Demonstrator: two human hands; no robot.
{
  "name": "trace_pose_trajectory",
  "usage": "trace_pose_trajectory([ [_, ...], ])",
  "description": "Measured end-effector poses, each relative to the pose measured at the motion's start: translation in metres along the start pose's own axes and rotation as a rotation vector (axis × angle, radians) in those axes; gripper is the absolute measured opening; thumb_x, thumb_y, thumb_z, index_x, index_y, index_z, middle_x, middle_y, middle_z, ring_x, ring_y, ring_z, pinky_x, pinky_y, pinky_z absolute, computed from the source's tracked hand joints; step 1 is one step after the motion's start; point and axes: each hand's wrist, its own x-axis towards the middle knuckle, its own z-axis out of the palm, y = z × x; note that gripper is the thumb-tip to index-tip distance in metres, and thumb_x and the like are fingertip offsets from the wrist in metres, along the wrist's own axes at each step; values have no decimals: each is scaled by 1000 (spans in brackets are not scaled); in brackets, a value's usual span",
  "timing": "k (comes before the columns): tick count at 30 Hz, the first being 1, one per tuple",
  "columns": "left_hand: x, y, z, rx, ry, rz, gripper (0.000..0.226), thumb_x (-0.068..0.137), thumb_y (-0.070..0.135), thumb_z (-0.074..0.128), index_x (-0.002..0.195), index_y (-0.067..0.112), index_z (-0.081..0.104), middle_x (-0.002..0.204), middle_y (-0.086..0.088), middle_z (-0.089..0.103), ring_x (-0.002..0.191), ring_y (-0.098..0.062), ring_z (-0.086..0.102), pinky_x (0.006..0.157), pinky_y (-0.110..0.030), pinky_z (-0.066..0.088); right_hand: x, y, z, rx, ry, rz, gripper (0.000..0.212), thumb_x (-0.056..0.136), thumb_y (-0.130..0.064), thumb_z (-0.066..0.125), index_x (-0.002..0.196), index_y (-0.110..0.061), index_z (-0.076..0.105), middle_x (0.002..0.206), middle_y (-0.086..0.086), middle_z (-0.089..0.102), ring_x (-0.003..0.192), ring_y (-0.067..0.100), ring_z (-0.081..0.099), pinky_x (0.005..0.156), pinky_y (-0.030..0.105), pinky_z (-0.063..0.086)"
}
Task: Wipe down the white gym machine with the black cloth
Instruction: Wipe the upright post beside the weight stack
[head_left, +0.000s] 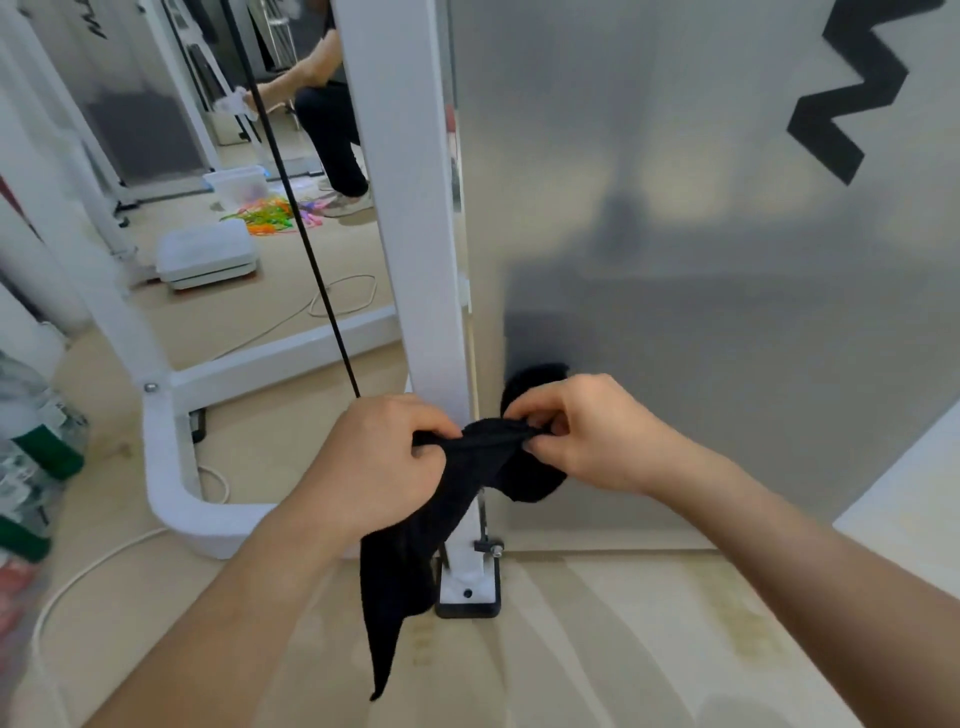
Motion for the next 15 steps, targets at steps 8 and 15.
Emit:
trace_pose_trajectory([
  [8, 12, 9, -16, -135, 146, 42, 22, 88, 19, 60, 86, 36, 74, 85, 17, 67, 81, 3, 58, 76, -14, 45, -3, -4, -76, -121, -13, -30, 13, 92, -23, 67, 98, -27, 78, 77, -13, 60, 73, -2, 60, 71, 14, 46],
  [15, 23, 31, -22, 135, 629, 378, 17, 79, 0, 70, 90, 14, 70, 83, 5, 55, 58, -7, 46, 59, -23, 44, -4, -17, -75, 228, 613, 31, 14, 87, -14, 68, 91, -21, 57, 65, 3, 50, 56, 17, 52, 56, 28, 48],
])
